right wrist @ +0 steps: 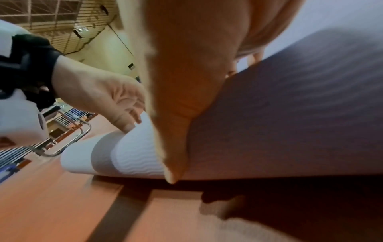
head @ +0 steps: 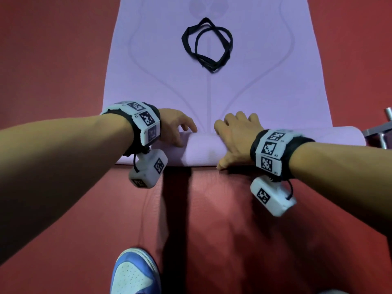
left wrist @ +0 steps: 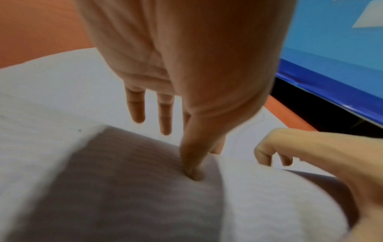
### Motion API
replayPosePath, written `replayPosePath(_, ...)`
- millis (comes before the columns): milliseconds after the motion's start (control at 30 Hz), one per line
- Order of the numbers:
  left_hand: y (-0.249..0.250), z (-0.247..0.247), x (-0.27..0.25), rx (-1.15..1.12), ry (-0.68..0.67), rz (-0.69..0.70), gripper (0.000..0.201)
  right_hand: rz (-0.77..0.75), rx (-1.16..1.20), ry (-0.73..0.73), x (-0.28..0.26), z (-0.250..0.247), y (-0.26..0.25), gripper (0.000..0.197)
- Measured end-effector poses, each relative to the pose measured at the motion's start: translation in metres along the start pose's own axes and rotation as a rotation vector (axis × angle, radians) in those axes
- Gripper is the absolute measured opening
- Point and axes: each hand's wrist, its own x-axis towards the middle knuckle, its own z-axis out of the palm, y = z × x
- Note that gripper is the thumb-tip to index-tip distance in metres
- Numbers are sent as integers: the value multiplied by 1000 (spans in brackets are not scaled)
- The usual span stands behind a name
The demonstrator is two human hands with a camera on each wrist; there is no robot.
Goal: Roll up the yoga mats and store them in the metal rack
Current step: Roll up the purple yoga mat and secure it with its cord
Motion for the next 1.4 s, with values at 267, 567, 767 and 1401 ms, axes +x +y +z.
replayPosePath(267, 25, -4, 3, 149, 421, -19, 42, 77, 124, 51, 22, -34, 32, 67)
replayPosePath(567, 32, 8, 19, 438, 386, -138, 77, -5, -7, 53, 14, -21, 38, 99)
replayPosePath(767, 39, -9, 10, 318, 240, -160, 70, 30, -72, 82, 23, -21, 26, 74)
replayPosePath(1401, 15, 10, -6, 17, -17, -41, 86, -17, 142, -355, 2, -21, 14, 89)
